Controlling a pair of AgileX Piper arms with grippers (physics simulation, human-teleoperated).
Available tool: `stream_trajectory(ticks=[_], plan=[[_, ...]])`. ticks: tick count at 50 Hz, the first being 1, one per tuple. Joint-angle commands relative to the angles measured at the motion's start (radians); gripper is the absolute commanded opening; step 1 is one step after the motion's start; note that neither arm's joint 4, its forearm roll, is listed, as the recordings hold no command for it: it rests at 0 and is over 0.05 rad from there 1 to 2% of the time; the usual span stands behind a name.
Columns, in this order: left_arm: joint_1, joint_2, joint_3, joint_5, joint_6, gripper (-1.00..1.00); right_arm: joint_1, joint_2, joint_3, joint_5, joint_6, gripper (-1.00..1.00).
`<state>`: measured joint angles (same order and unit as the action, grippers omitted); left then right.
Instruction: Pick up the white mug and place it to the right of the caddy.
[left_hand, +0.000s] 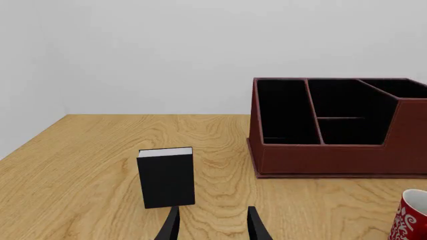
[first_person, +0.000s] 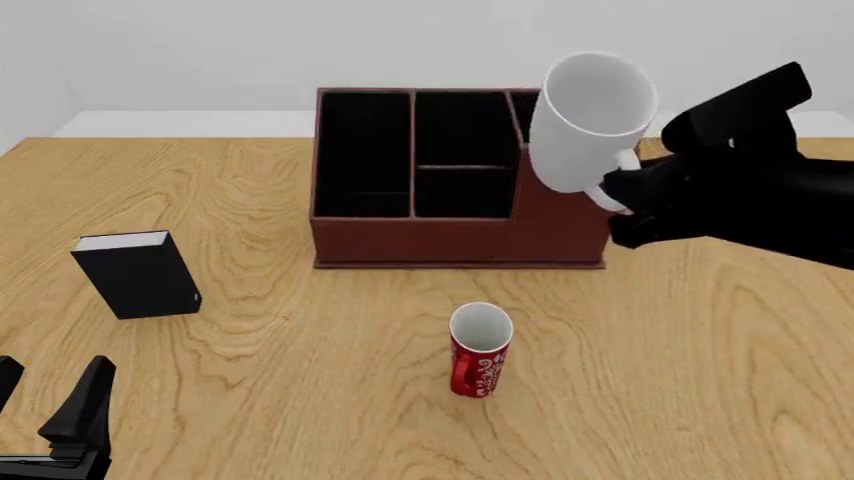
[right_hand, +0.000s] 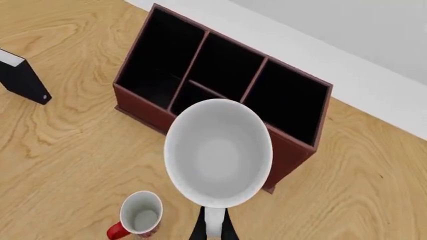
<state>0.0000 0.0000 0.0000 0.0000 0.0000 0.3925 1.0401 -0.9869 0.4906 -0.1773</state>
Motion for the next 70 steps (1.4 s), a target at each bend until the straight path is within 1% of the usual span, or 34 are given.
stream_trajectory(ticks=[1, 10, 18, 28, 40, 45, 58, 60, 61, 70], plan=[[0.000, 0.000, 0.000, 0.000, 0.000, 1.00, -0.047, -0.051, 0.018, 0.015, 0.020, -1.00], [0.000, 0.000, 0.000, 0.000, 0.000, 1.00, -0.085, -0.077, 0.043, 0.019, 0.021, -1.00], [0.000, 0.000, 0.000, 0.000, 0.000, 1.00, -0.110, -0.102, 0.041, 0.039, 0.027, -1.00], [0.000, 0.000, 0.000, 0.000, 0.000, 1.00, -0.189, -0.157, 0.052, 0.071, 0.028, -1.00], [0.000, 0.000, 0.000, 0.000, 0.000, 1.00, -0.262, -0.221, 0.078, 0.100, 0.057, -1.00], [0.000, 0.000, 0.000, 0.000, 0.000, 1.00, -0.297, -0.241, 0.082, 0.114, 0.056, -1.00], [0.000, 0.000, 0.000, 0.000, 0.000, 1.00, -0.361, -0.262, 0.127, 0.095, 0.050, -1.00], [0.000, 0.000, 0.000, 0.000, 0.000, 1.00, -0.379, -0.264, 0.126, 0.093, 0.055, -1.00], [0.000, 0.000, 0.000, 0.000, 0.000, 1.00, -0.383, -0.261, 0.123, 0.094, 0.066, -1.00], [0.000, 0.000, 0.000, 0.000, 0.000, 1.00, -0.417, -0.259, 0.113, 0.090, 0.078, -1.00]])
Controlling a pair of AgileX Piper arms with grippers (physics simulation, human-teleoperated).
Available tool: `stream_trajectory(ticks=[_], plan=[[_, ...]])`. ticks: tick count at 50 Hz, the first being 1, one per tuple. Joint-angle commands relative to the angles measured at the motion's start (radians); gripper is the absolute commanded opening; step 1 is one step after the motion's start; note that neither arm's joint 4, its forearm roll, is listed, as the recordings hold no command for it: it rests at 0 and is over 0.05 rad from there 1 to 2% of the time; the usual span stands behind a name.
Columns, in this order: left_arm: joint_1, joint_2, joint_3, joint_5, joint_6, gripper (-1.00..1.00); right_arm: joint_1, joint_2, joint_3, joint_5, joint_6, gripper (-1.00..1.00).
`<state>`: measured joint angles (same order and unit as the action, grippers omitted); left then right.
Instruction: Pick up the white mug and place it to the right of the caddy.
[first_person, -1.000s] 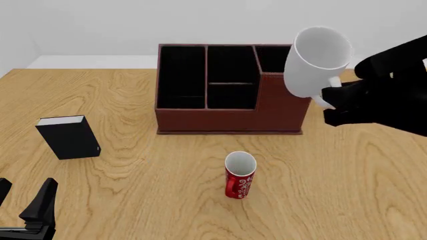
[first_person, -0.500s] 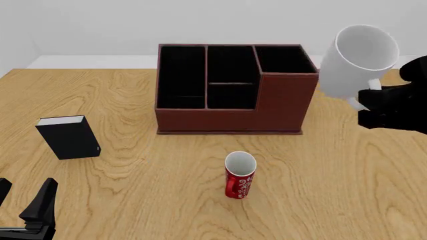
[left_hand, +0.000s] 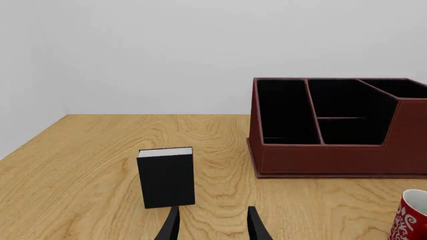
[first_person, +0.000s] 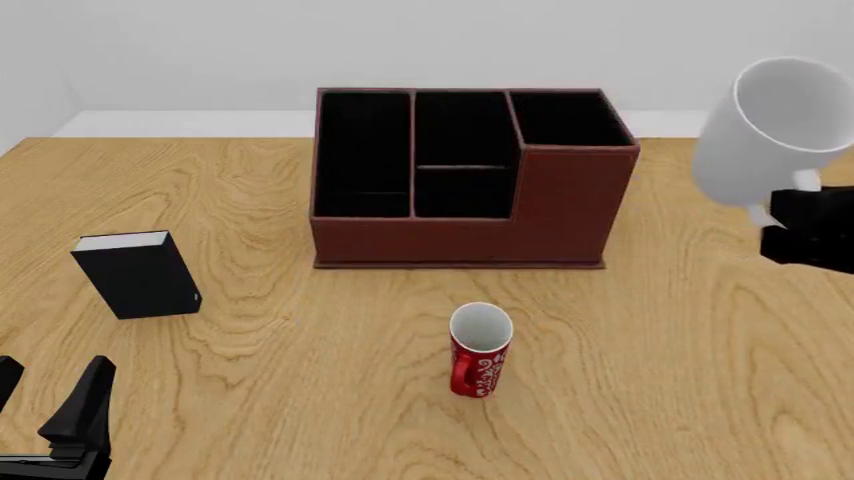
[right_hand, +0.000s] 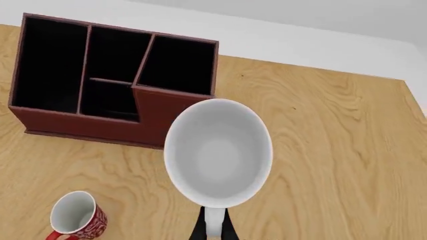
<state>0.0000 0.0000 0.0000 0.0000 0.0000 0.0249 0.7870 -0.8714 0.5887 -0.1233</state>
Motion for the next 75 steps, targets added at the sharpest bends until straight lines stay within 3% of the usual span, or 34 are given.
stream_trajectory(ticks=[1, 20, 37, 75], plan=[[0.000, 0.000, 0.000, 0.000, 0.000, 1.00, -0.061, -0.004, -0.001, -0.012, 0.019, -1.00], [0.000, 0.000, 0.000, 0.000, 0.000, 1.00, -0.114, 0.083, -0.059, -0.047, 0.072, -1.00], [0.000, 0.000, 0.000, 0.000, 0.000, 1.00, -0.139, 0.247, -0.250, -0.037, 0.073, -1.00], [0.000, 0.000, 0.000, 0.000, 0.000, 1.00, -0.204, 0.556, -0.442, -0.091, 0.066, -1.00]])
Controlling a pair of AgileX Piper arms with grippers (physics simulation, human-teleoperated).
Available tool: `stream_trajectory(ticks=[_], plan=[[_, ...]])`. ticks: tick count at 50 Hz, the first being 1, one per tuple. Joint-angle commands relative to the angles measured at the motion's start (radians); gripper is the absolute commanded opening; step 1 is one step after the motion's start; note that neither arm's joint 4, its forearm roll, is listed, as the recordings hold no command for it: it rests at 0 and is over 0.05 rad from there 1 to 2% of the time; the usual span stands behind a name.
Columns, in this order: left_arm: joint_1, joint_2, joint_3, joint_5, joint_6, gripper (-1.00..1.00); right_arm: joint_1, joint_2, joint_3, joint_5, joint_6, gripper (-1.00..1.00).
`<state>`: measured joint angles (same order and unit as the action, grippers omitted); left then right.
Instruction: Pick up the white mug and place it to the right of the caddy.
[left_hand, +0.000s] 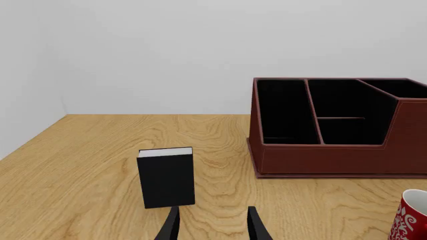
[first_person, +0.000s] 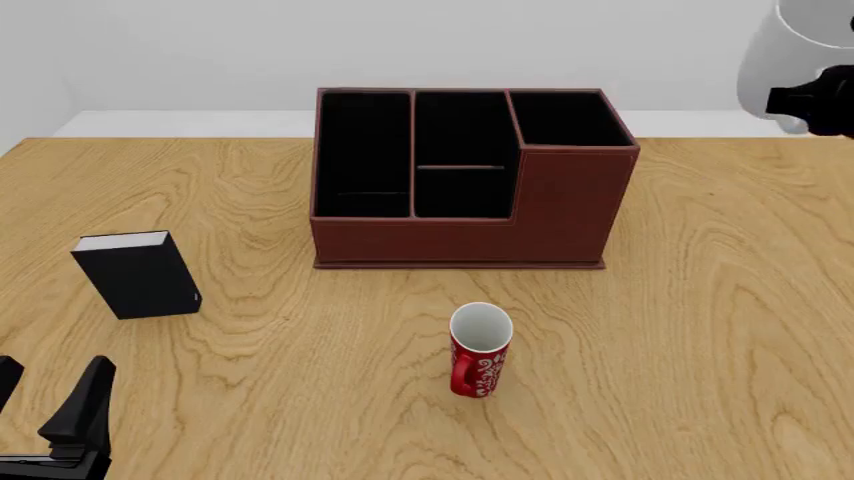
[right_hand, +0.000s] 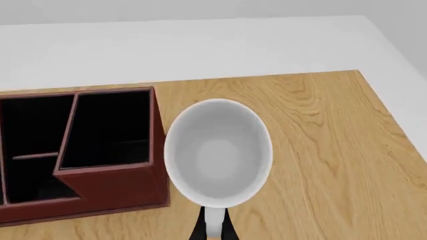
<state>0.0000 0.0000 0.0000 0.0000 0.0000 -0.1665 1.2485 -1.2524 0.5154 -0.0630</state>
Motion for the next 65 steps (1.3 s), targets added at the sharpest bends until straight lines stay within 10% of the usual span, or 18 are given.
stream_trajectory(ticks=[1, 65], plan=[[0.000, 0.000, 0.000, 0.000, 0.000, 1.00, -0.011, 0.102, -0.063, -0.022, 0.002, -1.00], [0.000, 0.000, 0.000, 0.000, 0.000, 1.00, 0.051, 0.287, 0.047, -0.200, -0.088, -1.00]])
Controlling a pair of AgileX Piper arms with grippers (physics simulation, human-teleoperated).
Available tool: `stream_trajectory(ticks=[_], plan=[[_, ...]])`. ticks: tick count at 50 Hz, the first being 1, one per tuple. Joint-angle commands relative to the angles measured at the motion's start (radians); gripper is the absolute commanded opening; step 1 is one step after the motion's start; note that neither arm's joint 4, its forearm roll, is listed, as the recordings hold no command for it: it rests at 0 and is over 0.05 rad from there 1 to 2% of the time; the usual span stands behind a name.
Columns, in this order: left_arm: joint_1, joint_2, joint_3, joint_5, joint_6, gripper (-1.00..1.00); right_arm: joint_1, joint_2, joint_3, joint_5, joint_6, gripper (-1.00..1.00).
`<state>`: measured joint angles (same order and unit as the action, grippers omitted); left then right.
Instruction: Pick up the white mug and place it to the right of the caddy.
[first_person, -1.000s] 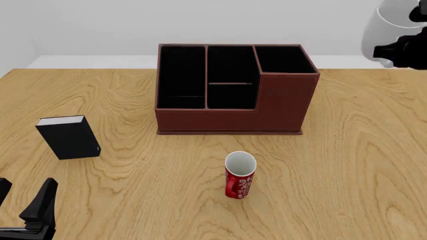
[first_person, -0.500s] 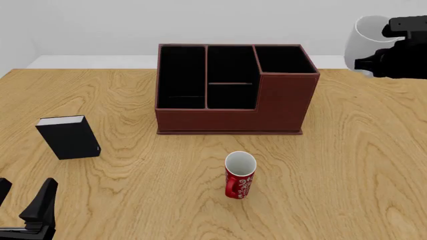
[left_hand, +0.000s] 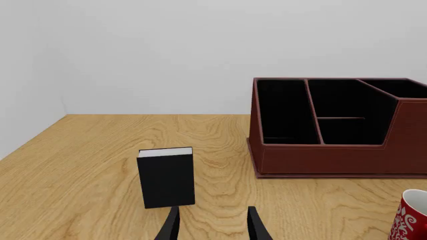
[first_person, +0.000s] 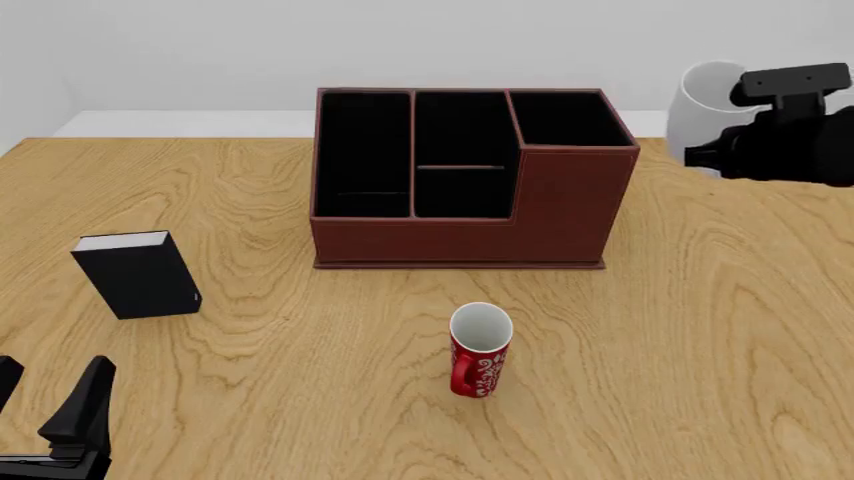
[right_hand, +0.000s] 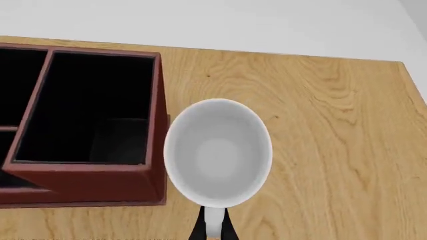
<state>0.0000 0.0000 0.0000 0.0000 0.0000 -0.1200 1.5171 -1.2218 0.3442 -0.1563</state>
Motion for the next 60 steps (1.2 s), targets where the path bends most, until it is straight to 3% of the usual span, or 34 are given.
stream_trajectory(ticks=[1, 31, 60], plan=[[0.000, 0.000, 0.000, 0.000, 0.000, 1.00, 0.003, 0.021, 0.015, -0.030, 0.005, -1.00], [0.000, 0.000, 0.000, 0.000, 0.000, 1.00, -0.004, 0.125, -0.075, -0.040, 0.036, -1.00], [0.000, 0.000, 0.000, 0.000, 0.000, 1.00, -0.026, 0.220, -0.041, -0.114, 0.046, -1.00]])
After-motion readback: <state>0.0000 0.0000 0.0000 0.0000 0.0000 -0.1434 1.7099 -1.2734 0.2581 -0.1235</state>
